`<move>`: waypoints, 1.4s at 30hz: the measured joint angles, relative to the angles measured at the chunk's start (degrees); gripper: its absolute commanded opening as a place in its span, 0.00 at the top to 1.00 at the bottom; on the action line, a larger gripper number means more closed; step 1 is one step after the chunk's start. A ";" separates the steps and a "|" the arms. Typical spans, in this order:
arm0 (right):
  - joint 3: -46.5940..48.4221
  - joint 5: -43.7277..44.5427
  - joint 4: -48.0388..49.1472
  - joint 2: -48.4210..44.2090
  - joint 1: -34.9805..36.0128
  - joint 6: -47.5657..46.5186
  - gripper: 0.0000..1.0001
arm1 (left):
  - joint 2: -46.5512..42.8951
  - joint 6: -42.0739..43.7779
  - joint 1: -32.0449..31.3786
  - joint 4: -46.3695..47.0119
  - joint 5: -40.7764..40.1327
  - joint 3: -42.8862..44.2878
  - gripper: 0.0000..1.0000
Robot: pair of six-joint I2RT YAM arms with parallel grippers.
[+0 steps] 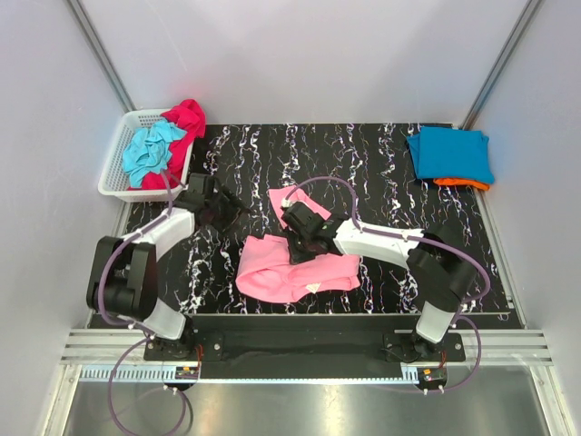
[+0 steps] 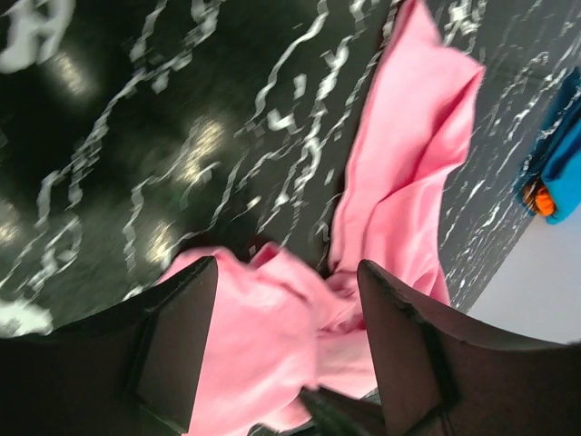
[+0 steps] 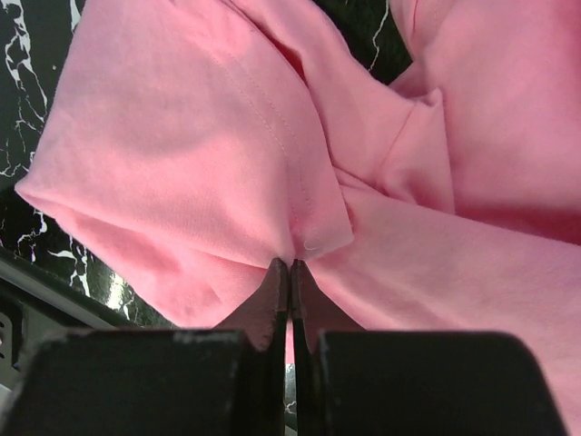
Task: Fold and stack the t-shirts
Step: Flatten the tshirt out
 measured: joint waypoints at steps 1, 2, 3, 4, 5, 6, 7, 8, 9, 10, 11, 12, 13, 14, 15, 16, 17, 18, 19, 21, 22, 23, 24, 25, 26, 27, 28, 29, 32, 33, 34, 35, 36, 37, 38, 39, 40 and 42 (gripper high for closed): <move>-0.11 0.00 -0.04 0.00 0.02 0.11 1.00 | 0.96 0.02 -0.31 0.33 -0.07 0.92 0.34; -0.24 0.02 -0.07 0.00 0.02 0.17 1.00 | 1.99 0.02 -0.70 0.46 -0.20 1.90 0.36; -0.39 0.02 -0.11 0.00 0.02 0.22 1.00 | 2.82 0.07 -1.07 0.42 -0.52 2.56 0.36; -0.52 0.02 -0.13 0.00 0.02 0.22 1.00 | 3.58 0.07 -1.42 0.39 -0.81 2.99 0.37; -0.63 0.02 -0.20 0.00 0.00 0.24 1.00 | 4.26 0.07 -1.81 0.26 -1.11 3.26 0.40; -0.68 0.02 -0.24 0.00 0.00 0.26 1.00 | 4.66 0.02 -2.05 0.15 -1.40 3.28 0.41; -0.72 0.02 -0.26 0.00 0.02 0.28 1.00 | 4.98 0.02 -2.49 -0.35 -1.88 3.28 0.42; -0.74 0.02 -0.26 0.00 0.02 0.31 1.00 | 5.11 0.02 -2.89 -0.90 -2.38 3.28 0.44; -0.74 0.02 -0.26 0.00 0.02 0.37 1.00 | 5.11 0.07 -3.32 -1.46 -3.08 3.26 0.47; -0.74 0.02 -0.31 0.00 0.02 0.42 1.00 | 5.11 0.04 -3.74 -1.92 -3.74 3.28 0.48; -0.74 0.02 -0.31 0.00 0.02 0.44 1.00 | 5.11 0.11 -4.31 -2.38 -4.55 3.26 0.49; -0.74 0.02 -0.31 0.02 0.02 0.48 1.00 | 5.11 0.13 -4.96 -2.97 -5.51 3.26 0.50; -0.74 0.04 -0.35 0.04 0.02 0.57 1.00 | 5.11 0.13 -5.55 -3.48 -6.29 3.26 0.51; -0.74 0.04 -0.35 0.11 0.02 0.61 1.00 | 5.11 0.22 -6.19 -3.93 -7.13 3.26 0.51; -0.76 0.04 -0.35 0.15 0.02 0.63 1.00 | 5.09 0.28 -6.97 -4.50 -8.31 3.26 0.51; -0.79 0.04 -0.35 0.24 0.02 0.63 1.00 | 5.09 0.31 -7.52 -4.98 -9.11 3.26 0.51; -0.83 0.07 -0.37 0.33 0.02 0.66 1.00 | 5.07 0.39 -8.17 -5.66 -10.14 3.26 0.51; -0.87 0.07 -0.39 0.44 0.02 0.66 1.00 | 5.07 0.55 -8.81 -6.36 -11.32 3.26 0.52; -0.94 0.07 -0.39 0.50 0.02 0.66 1.00 | 5.07 0.70 -9.38 -7.08 -12.26 3.26 0.51; -0.98 0.07 -0.42 0.57 0.02 0.66 1.00 | 5.07 0.92 -9.97 -8.31 -14.08 3.26 0.51; -0.98 0.09 -0.44 0.57 0.02 0.68 1.00 | 5.07 0.98 -10.05 -8.87 -14.91 3.26 0.51; -0.98 0.07 -0.42 0.57 0.02 0.68 1.00 | 5.07 1.05 -10.16 -9.51 -15.82 3.26 0.51; -1.01 0.09 -0.42 0.57 0.02 0.70 1.00 | 5.07 1.11 -10.21 -9.97 -16.52 3.26 0.51; -1.03 0.09 -0.42 0.57 0.02 0.74 1.00 | 5.07 1.16 -10.27 -10.47 -17.31 3.26 0.51; -1.05 0.09 -0.42 0.57 0.02 0.83 1.00 | 5.07 1.20 -10.32 -10.67 -17.75 3.26 0.51; -1.11 0.09 -0.42 0.57 0.02 0.85 1.00 | 5.07 1.25 -10.36 -10.93 -18.25 3.26 0.51; -1.16 0.09 -0.42 0.57 0.02 0.85 1.00 | 5.07 1.38 -10.36 -11.19 -18.62 3.26 0.51; -1.18 0.09 -0.42 0.57 0.02 0.87 1.00 | 5.07 1.51 -10.40 -11.41 -18.88 3.26 0.51; -1.27 0.09 -0.42 0.57 0.02 0.96 1.00 | 5.46 1.62 -10.62 -12.15 -19.17 3.61 0.50; -1.27 0.09 -0.42 0.57 0.02 1.01 1.00 | 5.92 1.64 -10.73 -12.39 -19.17 4.04 0.50; -1.27 0.11 -0.42 0.59 0.02 1.03 1.00 | 6.51 1.66 -10.84 -12.61 -19.17 4.59 0.50; -1.27 0.11 -0.42 0.59 0.02 1.03 1.00 | 6.88 1.66 -10.95 -12.68 -19.15 5.03 0.50; -1.27 0.11 -0.42 0.59 0.02 1.05 1.00 | 7.28 1.70 -11.15 -12.76 -19.15 5.55 0.50; -1.27 0.11 -0.42 0.59 0.02 1.07 1.00 | 7.58 1.75 -11.37 -12.90 -19.12 6.05 0.50; -1.27 0.13 -0.42 0.61 0.02 1.05 1.00 | 7.69 1.75 -11.58 -12.98 -19.15 6.40 0.50; -1.27 0.13 -0.42 0.63 0.02 1.07 1.00 | 7.72 1.75 -11.85 -13.07 -19.15 6.69 0.50; -1.27 0.15 -0.42 0.66 0.02 1.07 1.00 | 7.72 1.75 -12.04 -13.18 -19.12 6.91 0.51; -1.27 0.17 -0.42 0.66 0.02 1.07 1.00 | 7.72 1.75 -12.52 -13.33 -19.15 7.32 0.51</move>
